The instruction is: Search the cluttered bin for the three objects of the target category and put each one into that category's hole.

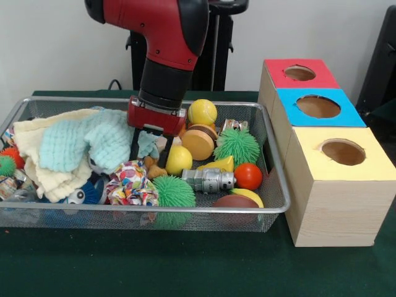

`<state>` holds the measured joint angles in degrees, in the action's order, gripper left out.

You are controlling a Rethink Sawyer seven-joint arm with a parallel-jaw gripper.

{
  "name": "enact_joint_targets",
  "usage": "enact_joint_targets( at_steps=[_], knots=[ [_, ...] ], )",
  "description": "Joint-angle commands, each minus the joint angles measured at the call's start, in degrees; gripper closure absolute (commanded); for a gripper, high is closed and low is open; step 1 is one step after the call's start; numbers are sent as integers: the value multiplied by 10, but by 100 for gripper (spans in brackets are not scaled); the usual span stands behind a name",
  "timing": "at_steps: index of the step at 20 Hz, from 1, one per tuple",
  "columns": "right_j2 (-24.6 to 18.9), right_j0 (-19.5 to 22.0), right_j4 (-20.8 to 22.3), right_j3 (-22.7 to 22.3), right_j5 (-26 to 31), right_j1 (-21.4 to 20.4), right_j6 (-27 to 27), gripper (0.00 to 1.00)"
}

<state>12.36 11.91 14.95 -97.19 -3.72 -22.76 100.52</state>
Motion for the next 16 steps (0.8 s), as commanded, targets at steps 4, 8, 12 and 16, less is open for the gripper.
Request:
enact_joint_targets(
  at_steps=[4,8,12,16],
  knots=[
    [-56,19,-15,-6,1,64,92,0],
    [-77,28,-10,-22,14,46,87,0],
    [-160,77,13,-55,43,22,62,0],
    [-201,102,17,-77,90,-3,34,0]
  ],
)
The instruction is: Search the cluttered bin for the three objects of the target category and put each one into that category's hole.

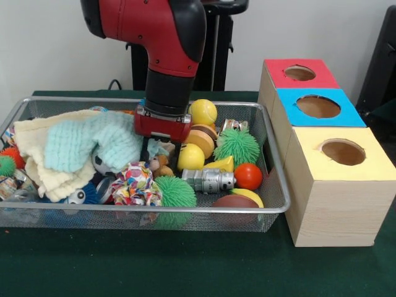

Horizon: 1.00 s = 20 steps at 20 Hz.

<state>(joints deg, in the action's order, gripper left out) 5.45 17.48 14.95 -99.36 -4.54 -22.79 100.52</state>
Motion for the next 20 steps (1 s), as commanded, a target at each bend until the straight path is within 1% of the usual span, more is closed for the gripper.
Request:
enact_joint_targets(
  at_steps=[1,2,4,7,9,10,14,17,19,20],
  knots=[
    [-134,46,17,-54,105,-4,30,0],
    [-136,47,17,-52,112,-5,26,0],
    [-129,39,17,-44,99,-5,31,0],
    [-129,41,21,-39,76,-3,38,0],
    [-131,41,30,-34,67,-1,34,0],
    [-129,39,34,-31,64,-1,33,100],
    [-111,23,33,-26,70,-5,34,100],
    [-106,18,33,-27,67,-7,36,100],
    [-116,24,35,-26,60,-7,37,100],
    [-109,18,28,-25,59,-11,44,100]
  ],
)
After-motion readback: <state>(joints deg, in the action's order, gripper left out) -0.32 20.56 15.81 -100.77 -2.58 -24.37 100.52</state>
